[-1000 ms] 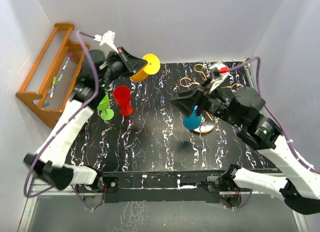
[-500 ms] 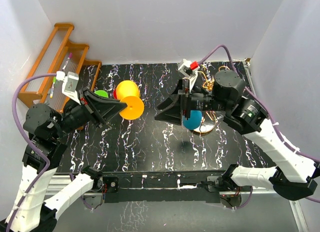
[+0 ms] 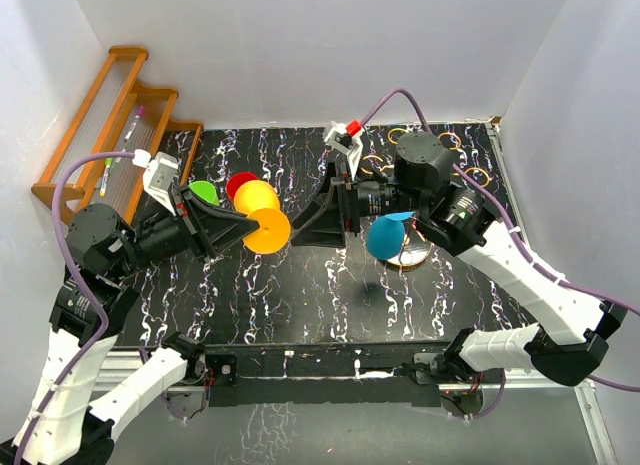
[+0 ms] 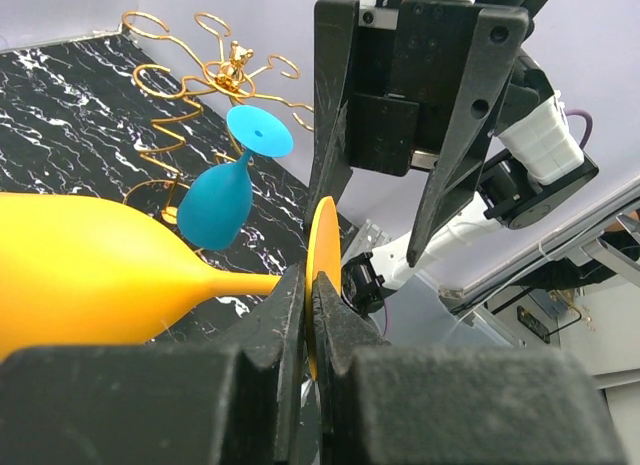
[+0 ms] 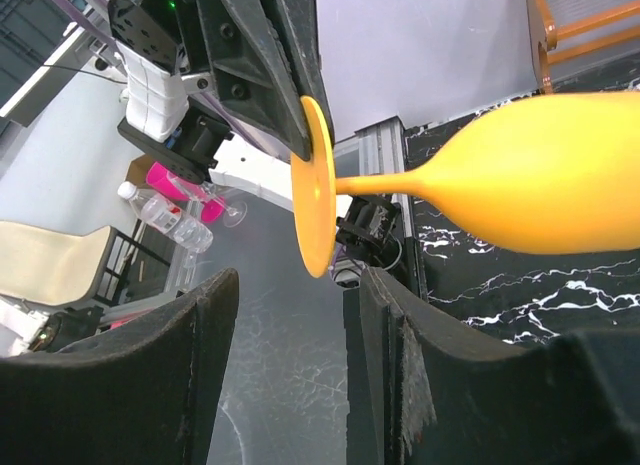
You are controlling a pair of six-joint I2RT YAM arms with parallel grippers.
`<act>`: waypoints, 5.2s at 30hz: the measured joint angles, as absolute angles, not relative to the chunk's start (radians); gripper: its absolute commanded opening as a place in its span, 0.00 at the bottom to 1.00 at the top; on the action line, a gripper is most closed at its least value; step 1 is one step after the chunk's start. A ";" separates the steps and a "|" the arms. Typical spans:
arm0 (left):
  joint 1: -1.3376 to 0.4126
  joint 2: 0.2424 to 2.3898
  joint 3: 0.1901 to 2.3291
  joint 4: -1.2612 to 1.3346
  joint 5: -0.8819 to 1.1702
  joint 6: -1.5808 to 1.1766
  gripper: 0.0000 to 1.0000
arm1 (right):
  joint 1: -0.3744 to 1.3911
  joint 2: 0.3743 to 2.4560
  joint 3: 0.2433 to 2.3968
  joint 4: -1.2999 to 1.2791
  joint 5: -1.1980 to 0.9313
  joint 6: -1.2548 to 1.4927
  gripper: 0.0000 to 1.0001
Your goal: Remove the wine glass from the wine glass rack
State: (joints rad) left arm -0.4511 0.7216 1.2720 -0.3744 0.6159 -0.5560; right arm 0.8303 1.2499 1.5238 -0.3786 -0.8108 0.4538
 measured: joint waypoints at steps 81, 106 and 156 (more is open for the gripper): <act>-0.453 0.572 1.090 -0.735 0.388 -1.235 0.55 | 1.544 1.222 0.793 0.597 0.552 -1.107 0.08; -0.449 0.526 0.931 -0.543 0.434 -1.289 0.00 | 1.555 1.299 0.796 0.670 0.620 -1.124 0.51; -0.448 0.348 0.587 0.148 0.312 -1.330 0.00 | 0.785 1.383 1.397 -0.167 -0.945 0.571 0.46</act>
